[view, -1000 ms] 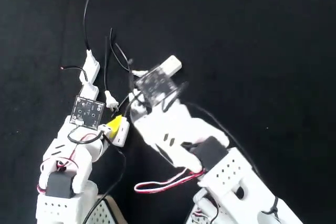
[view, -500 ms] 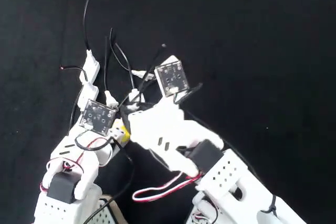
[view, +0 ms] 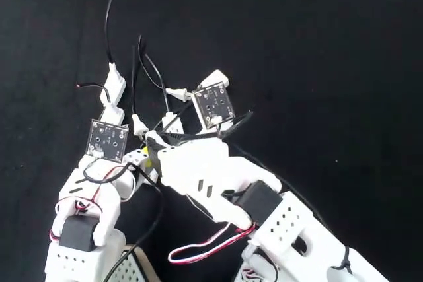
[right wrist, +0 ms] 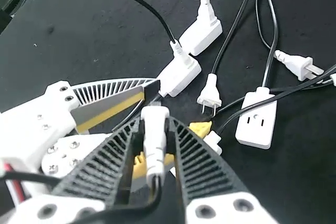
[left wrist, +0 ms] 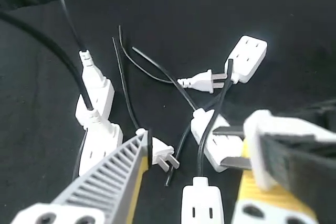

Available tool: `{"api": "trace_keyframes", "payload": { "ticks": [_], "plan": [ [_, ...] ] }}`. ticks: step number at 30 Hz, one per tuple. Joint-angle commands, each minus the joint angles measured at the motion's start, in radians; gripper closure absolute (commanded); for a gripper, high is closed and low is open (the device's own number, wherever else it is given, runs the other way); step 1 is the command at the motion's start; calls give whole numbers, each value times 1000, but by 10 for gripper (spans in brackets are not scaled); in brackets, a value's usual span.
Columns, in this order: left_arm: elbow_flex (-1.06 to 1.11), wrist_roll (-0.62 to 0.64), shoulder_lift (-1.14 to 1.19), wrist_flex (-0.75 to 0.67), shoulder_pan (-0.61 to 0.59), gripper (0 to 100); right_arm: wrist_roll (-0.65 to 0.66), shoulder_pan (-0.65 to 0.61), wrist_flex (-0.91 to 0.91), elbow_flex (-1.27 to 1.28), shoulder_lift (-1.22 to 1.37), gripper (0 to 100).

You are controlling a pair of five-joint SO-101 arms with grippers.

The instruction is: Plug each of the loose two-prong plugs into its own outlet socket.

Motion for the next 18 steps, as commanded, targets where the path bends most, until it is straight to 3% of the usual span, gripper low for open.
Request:
{"api": "trace_keyframes", "payload": {
  "ticks": [1,12,15,18],
  "plan": [
    [-18,17,-9,-51,-19,721,21,-63,23,-4,15,987],
    [-13,12,-8,-44,-21,721,141,-46,52,-19,16,987],
    [-31,-71,-9,57,-12,721,190,34,129,-99,18,987],
    [-53,-232,-9,192,-31,725,301,94,216,-171,35,987]
  ]
}}
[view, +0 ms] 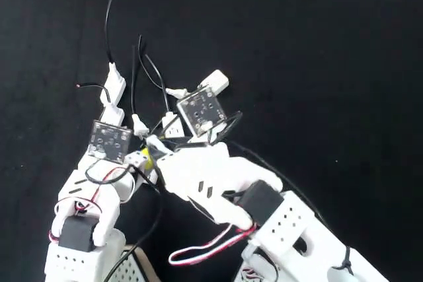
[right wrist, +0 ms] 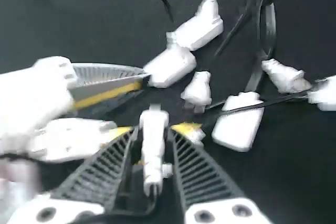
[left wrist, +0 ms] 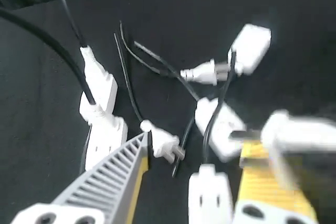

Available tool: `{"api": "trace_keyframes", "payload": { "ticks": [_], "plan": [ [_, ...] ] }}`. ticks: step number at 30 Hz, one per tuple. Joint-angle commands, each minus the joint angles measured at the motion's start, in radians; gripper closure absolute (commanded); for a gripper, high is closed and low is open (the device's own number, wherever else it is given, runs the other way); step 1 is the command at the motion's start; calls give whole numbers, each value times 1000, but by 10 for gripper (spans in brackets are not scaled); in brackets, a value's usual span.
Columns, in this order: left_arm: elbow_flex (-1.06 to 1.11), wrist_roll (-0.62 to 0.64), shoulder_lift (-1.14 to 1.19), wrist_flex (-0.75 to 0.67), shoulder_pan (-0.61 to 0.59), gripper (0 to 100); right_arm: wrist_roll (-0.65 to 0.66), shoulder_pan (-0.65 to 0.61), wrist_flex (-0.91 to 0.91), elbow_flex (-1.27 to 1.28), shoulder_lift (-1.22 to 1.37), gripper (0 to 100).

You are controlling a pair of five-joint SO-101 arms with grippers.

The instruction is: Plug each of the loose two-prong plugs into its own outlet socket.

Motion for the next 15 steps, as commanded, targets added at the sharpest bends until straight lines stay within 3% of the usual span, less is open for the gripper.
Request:
{"api": "trace_keyframes", "payload": {
  "ticks": [1,9,15],
  "plan": [
    [-61,-203,-9,161,-59,725,172,77,127,-127,39,987],
    [-84,-269,-8,258,-410,725,499,74,250,-298,383,987],
    [10,-402,-9,308,-607,726,704,-57,242,-340,599,987]
  ]
}}
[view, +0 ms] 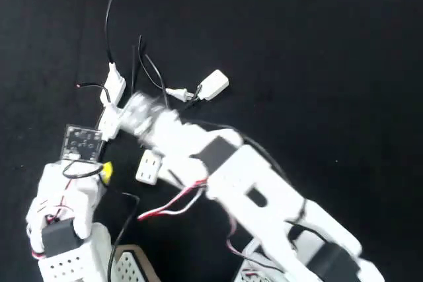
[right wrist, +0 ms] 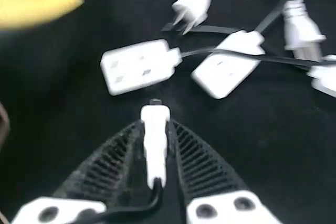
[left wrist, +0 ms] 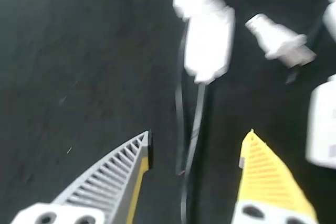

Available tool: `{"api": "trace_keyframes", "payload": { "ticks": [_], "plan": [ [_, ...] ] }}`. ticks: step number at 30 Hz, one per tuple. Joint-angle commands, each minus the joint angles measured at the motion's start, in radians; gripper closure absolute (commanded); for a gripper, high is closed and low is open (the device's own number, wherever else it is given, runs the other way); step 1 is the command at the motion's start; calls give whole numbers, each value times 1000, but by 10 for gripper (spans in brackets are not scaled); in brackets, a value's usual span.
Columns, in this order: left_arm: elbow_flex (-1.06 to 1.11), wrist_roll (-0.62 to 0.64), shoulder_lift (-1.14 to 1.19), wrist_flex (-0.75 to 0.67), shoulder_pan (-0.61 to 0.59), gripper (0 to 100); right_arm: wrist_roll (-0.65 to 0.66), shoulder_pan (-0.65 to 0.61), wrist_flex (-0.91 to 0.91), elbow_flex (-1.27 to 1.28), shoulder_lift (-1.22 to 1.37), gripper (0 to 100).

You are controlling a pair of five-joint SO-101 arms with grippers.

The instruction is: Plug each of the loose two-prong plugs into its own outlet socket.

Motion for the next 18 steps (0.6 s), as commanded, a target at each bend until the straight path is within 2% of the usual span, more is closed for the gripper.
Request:
{"api": "trace_keyframes", "payload": {
  "ticks": [1,7,18],
  "plan": [
    [58,-68,-3,-2,-130,727,132,-114,2,-65,114,987],
    [200,-69,-3,-130,-189,727,146,-201,-41,-59,163,987],
    [213,-23,-2,-135,-209,727,186,-206,-143,-74,166,987]
  ]
}}
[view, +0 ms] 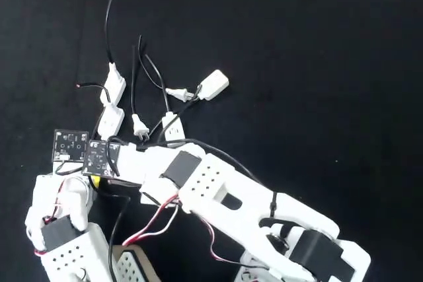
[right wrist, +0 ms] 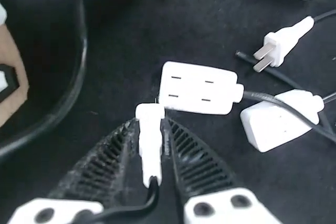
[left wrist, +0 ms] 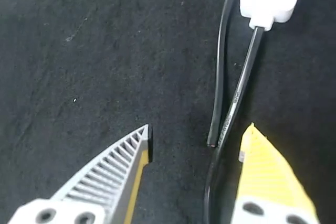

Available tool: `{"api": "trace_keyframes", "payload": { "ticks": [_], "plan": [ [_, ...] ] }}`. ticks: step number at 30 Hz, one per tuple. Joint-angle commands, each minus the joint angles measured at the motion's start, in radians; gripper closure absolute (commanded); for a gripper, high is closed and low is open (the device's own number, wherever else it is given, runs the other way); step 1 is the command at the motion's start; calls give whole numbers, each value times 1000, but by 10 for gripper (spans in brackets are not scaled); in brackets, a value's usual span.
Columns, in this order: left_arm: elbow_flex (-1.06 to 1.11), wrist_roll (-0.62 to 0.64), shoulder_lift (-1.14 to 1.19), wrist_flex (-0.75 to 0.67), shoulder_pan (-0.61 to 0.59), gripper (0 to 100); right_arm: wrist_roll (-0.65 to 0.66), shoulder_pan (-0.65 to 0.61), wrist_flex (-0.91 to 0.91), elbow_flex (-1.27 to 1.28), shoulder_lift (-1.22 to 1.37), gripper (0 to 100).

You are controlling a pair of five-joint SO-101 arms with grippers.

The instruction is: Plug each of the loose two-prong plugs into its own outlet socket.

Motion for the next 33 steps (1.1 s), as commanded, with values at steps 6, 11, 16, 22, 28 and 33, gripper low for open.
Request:
{"api": "trace_keyframes", "payload": {
  "ticks": [6,11,16,22,28,33],
  "plan": [
    [18,69,-8,-25,-65,727,8,-9,-100,-68,54,987],
    [18,72,-8,-25,-65,727,23,14,-95,-131,176,987],
    [18,71,-8,-25,-65,727,26,40,-44,-205,242,987],
    [18,69,-8,-23,-61,727,28,41,0,-222,245,987],
    [18,69,-8,-21,-58,727,28,55,40,-228,249,987],
    [18,69,-8,-20,-58,727,41,87,34,-228,266,987]
  ]
}}
